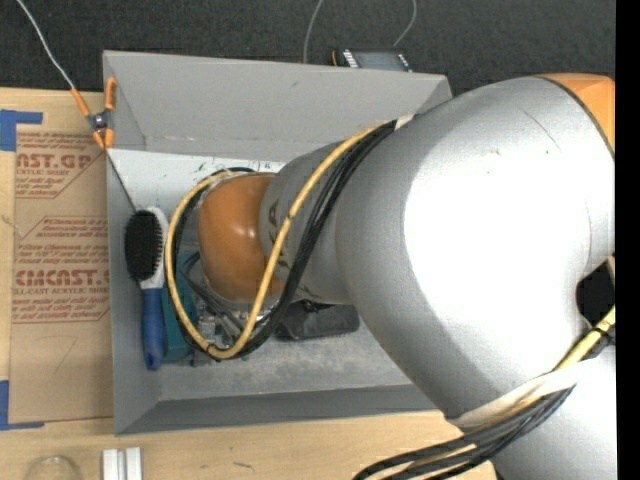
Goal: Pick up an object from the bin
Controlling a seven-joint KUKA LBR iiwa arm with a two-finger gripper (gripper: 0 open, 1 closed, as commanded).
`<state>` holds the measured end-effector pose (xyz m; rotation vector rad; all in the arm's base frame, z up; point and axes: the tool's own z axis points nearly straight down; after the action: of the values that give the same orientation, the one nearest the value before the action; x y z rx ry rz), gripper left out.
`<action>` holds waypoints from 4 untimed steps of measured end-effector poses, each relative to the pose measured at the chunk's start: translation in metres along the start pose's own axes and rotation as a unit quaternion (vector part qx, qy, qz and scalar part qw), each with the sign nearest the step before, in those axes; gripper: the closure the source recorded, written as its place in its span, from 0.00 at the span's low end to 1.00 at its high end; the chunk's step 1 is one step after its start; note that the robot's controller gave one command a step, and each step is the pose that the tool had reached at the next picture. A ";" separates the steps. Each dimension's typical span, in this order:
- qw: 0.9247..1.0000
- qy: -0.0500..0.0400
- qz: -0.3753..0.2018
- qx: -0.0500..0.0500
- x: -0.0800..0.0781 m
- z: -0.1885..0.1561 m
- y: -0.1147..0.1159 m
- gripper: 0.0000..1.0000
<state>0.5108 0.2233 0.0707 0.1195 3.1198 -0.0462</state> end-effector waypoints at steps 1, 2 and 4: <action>0.993 0.001 -0.121 0.001 0.025 0.003 -0.058 1.00; 0.991 -0.005 -0.137 -0.003 -0.010 -0.096 0.026 1.00; 0.949 -0.011 -0.316 -0.003 -0.042 -0.178 0.003 1.00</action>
Offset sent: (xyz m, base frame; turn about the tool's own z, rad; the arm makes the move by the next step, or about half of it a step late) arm -0.0286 -0.0545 -0.0007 -0.2439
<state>0.5500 0.2289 0.2494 -0.8687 2.9873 -0.0456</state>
